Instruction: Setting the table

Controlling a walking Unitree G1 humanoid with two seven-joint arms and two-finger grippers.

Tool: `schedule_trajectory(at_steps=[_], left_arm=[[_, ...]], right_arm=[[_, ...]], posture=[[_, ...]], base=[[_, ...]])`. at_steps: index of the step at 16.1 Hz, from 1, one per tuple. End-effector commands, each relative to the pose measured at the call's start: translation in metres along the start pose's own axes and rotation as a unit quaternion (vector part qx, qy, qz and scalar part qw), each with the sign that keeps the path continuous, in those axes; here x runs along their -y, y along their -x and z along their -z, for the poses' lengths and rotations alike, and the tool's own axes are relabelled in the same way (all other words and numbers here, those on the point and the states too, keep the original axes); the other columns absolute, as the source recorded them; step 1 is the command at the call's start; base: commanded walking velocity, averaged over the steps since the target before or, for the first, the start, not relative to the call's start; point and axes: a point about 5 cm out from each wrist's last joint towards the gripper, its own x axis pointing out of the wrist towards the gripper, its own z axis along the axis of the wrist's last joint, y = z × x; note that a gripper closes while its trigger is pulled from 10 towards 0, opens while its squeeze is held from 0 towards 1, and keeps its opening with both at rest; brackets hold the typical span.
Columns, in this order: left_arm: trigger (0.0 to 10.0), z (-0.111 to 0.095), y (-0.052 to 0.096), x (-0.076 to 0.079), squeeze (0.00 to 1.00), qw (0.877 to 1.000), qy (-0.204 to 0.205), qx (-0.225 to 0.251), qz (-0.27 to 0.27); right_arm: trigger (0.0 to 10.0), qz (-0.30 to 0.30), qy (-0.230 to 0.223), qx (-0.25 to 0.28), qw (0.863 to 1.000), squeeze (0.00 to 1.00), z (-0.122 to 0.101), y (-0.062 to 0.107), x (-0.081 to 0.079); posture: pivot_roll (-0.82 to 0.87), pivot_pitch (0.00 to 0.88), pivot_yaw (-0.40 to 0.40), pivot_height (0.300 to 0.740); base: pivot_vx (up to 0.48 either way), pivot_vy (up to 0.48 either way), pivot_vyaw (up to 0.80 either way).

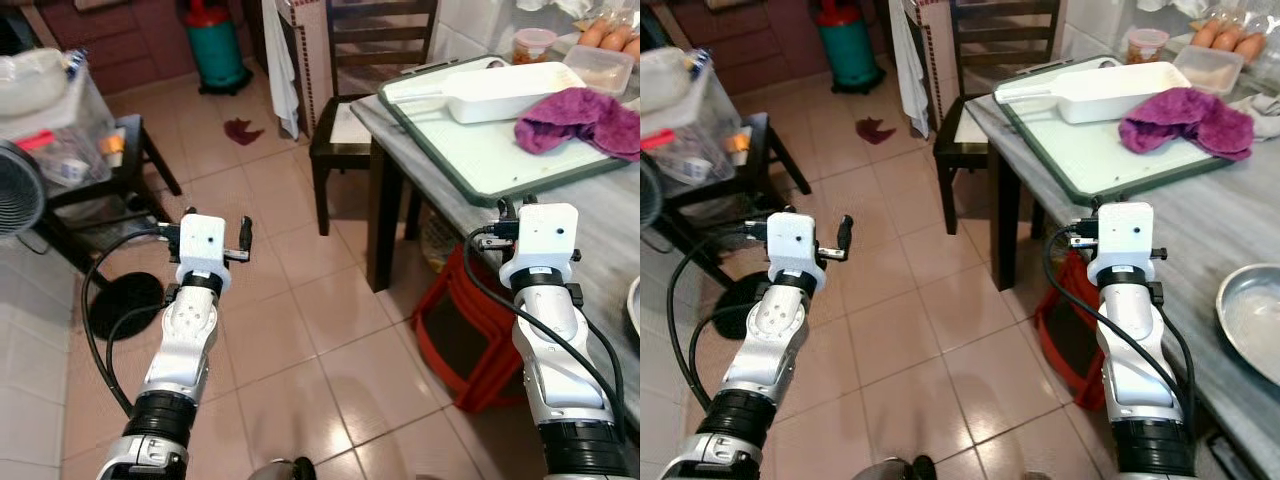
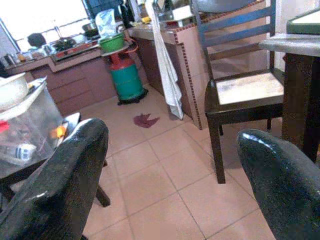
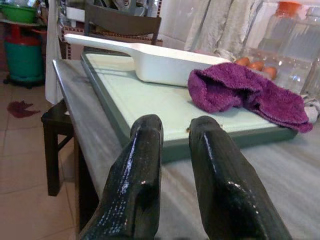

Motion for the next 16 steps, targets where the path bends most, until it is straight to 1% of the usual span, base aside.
schedule_trajectory(at_steps=[1,7,13,15,16], left_arm=[[10.0,0.003,0.001,-0.004,0.00,1.000,-0.003,-0.008,-0.005],[10.0,0.004,0.000,-0.005,0.00,1.000,-0.003,-0.009,-0.006],[10.0,0.006,0.000,-0.006,0.00,1.000,-0.007,-0.011,-0.006],[10.0,0.010,0.001,-0.008,0.00,1.000,-0.012,-0.017,-0.008],[10.0,0.018,0.004,-0.009,0.00,0.999,-0.019,-0.031,-0.005]], right_arm=[[10.0,-0.006,-0.007,0.003,1.000,0.00,-0.001,0.001,-0.003],[10.0,-0.013,-0.017,0.002,1.000,0.00,0.000,0.000,-0.006],[10.0,-0.023,-0.027,-0.005,0.999,0.00,0.004,-0.001,-0.011],[10.0,-0.032,-0.034,-0.020,0.999,0.00,0.011,0.000,-0.015],[10.0,-0.032,-0.051,-0.035,0.998,0.00,0.020,0.003,-0.016]], posture=[[-0.09,0.122,0.093,0.740],[-0.09,0.117,0.092,0.740],[-0.09,0.111,0.095,0.740],[-0.08,0.110,0.096,0.740],[-0.08,0.110,0.096,0.740]], base=[[0.000,0.349,0.41],[0.000,0.354,0.40],[0.000,0.359,0.00],[0.000,0.150,0.00],[0.000,0.000,0.00]])
